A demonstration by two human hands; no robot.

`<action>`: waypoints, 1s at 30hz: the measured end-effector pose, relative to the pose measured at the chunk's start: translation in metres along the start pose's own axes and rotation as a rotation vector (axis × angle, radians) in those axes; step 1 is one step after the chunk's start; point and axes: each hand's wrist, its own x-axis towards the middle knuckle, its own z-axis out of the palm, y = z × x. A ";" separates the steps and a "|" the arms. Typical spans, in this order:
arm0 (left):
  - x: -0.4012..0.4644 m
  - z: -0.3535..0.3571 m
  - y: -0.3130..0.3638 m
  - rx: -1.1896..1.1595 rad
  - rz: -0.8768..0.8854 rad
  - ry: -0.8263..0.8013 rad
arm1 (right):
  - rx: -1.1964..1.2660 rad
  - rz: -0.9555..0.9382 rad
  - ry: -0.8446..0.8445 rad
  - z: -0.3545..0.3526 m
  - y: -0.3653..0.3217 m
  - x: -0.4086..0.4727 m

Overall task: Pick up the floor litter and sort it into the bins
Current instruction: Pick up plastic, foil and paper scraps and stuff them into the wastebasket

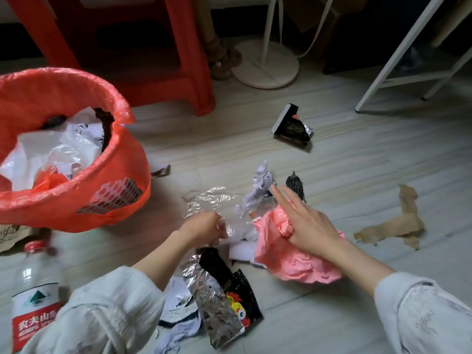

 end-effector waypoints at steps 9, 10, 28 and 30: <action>0.010 0.007 0.012 0.337 -0.012 0.241 | -0.143 -0.093 -0.233 0.038 -0.027 0.032; 0.007 0.009 0.010 0.478 0.042 0.381 | -0.105 -0.057 -0.265 0.045 -0.025 0.037; 0.006 0.029 0.007 0.284 0.057 0.235 | 0.121 0.026 -0.329 0.036 0.000 0.030; 0.006 0.013 0.016 -0.132 0.027 0.408 | 0.186 0.039 -0.262 0.026 -0.001 0.027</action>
